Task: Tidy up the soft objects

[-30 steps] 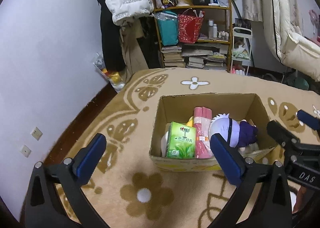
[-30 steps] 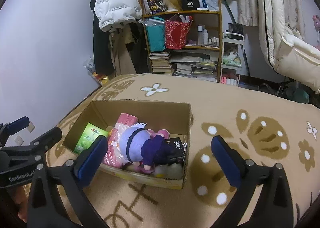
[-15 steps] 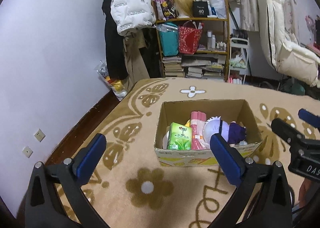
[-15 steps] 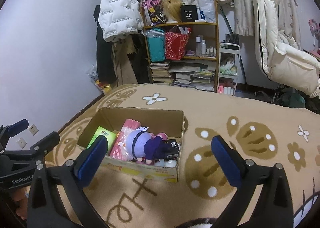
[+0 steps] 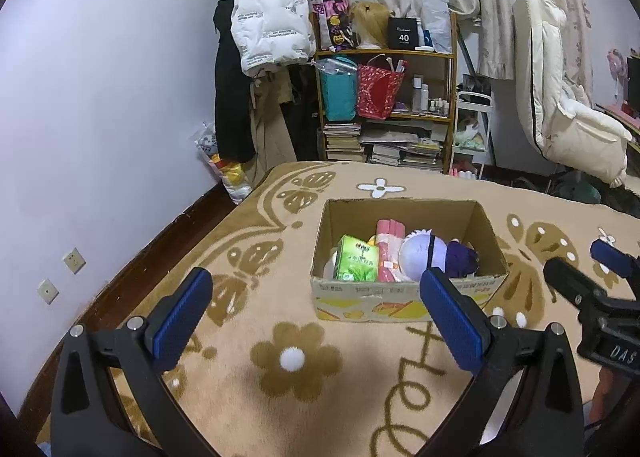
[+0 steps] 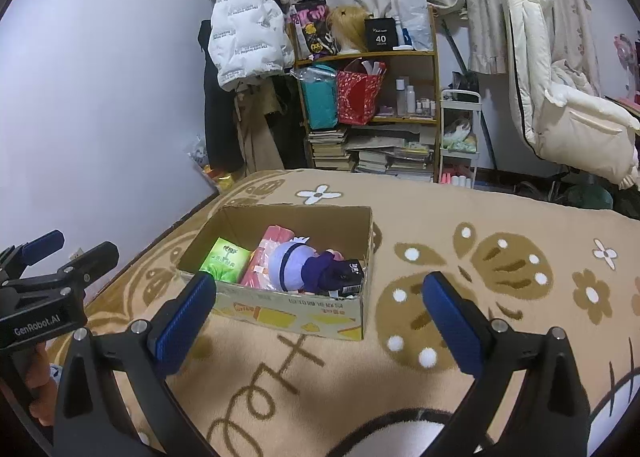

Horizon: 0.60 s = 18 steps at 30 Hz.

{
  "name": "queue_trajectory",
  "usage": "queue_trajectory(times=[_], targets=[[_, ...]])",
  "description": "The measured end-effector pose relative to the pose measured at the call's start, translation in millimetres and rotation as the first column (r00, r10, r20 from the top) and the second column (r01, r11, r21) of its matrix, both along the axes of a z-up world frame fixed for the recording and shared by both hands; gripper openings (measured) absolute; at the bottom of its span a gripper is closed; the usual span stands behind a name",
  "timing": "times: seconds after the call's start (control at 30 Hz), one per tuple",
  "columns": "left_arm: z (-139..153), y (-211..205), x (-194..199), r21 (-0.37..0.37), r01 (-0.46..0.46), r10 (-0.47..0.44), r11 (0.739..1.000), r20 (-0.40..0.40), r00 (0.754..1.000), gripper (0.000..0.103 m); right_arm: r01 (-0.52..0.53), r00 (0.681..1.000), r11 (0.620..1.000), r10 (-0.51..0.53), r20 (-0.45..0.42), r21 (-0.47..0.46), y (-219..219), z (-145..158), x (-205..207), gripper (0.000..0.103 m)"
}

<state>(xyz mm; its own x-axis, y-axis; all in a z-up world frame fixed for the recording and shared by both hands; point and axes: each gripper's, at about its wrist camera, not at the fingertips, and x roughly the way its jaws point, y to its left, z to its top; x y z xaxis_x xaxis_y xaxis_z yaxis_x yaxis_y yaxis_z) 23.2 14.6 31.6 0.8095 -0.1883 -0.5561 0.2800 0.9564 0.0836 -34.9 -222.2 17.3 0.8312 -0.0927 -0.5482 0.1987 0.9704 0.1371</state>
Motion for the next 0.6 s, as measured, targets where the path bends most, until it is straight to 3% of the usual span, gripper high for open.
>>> queue_trajectory(times=[0.3,0.6], targets=[[-15,1,-8,0.022,-0.009,0.009,1.0,-0.023,1.0,0.102,0.006,1.0,1.0,-0.007,0.009,0.03,-3,-9,-7,0.103],[-29,-4,-2,0.059,-0.01,0.013,0.998,-0.049,0.999,0.102,0.03,0.999,0.998,-0.027,-0.04,0.061,-4,-23,-8,0.103]])
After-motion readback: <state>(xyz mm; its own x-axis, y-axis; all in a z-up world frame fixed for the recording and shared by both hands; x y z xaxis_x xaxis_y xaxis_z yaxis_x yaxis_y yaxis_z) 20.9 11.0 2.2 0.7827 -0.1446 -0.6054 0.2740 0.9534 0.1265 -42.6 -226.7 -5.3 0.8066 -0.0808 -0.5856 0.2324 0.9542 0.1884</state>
